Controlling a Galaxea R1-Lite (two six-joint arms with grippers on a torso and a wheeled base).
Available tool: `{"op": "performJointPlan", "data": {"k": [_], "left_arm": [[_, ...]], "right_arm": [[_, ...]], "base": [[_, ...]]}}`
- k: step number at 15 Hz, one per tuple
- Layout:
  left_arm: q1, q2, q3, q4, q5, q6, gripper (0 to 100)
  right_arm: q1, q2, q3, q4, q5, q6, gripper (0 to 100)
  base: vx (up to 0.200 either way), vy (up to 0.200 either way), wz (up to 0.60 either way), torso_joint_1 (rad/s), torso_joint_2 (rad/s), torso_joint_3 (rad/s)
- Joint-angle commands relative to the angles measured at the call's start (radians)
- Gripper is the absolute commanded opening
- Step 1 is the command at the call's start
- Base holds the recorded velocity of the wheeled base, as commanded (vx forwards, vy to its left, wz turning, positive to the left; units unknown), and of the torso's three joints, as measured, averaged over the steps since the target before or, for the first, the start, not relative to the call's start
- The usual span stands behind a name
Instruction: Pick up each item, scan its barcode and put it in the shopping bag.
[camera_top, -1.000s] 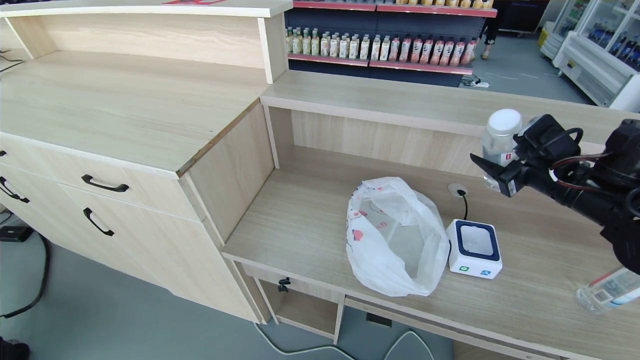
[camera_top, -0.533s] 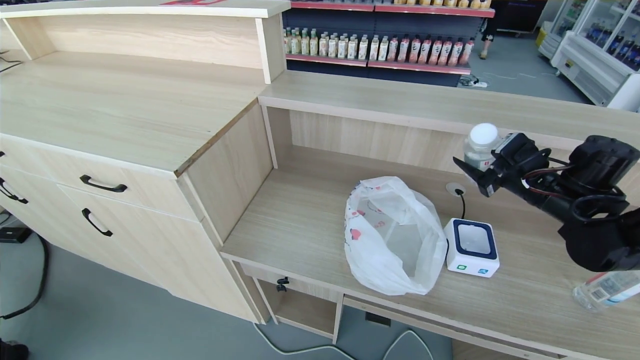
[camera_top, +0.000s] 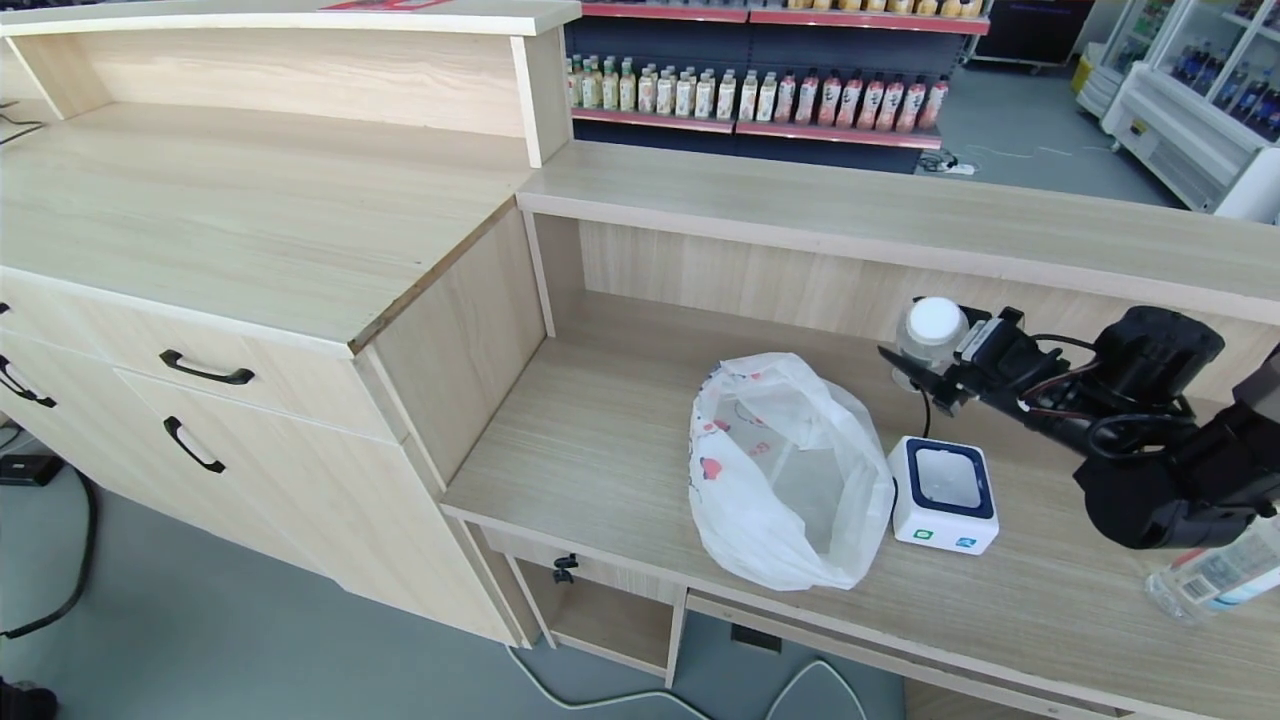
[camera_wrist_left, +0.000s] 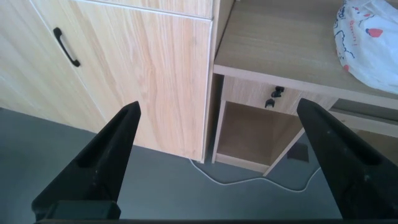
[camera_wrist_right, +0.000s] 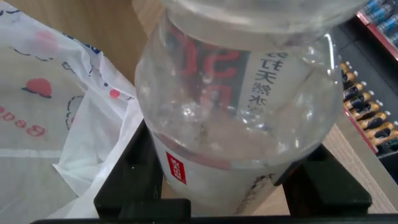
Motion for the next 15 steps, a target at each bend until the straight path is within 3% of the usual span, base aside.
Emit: {"op": "performJointPlan", "data": {"k": [1, 8, 15], "left_arm": [[-0.001, 0.0, 0.0, 0.001, 0.0, 0.0, 100], [-0.001, 0.0, 0.0, 0.0, 0.0, 0.0, 100], [-0.001, 0.0, 0.0, 0.0, 0.0, 0.0, 100]], "right_arm": [[-0.035, 0.042, 0.007, 0.001, 0.06, -0.025, 0], [-0.068, 0.092, 0.019, 0.002, 0.144, -0.046, 0], [-0.07, 0.095, 0.03, 0.015, 0.155, -0.045, 0]], "base": [[0.0, 0.0, 0.0, 0.0, 0.0, 0.0], [0.0, 0.0, 0.0, 0.0, 0.0, 0.0], [0.0, 0.0, 0.0, 0.0, 0.0, 0.0]]}}
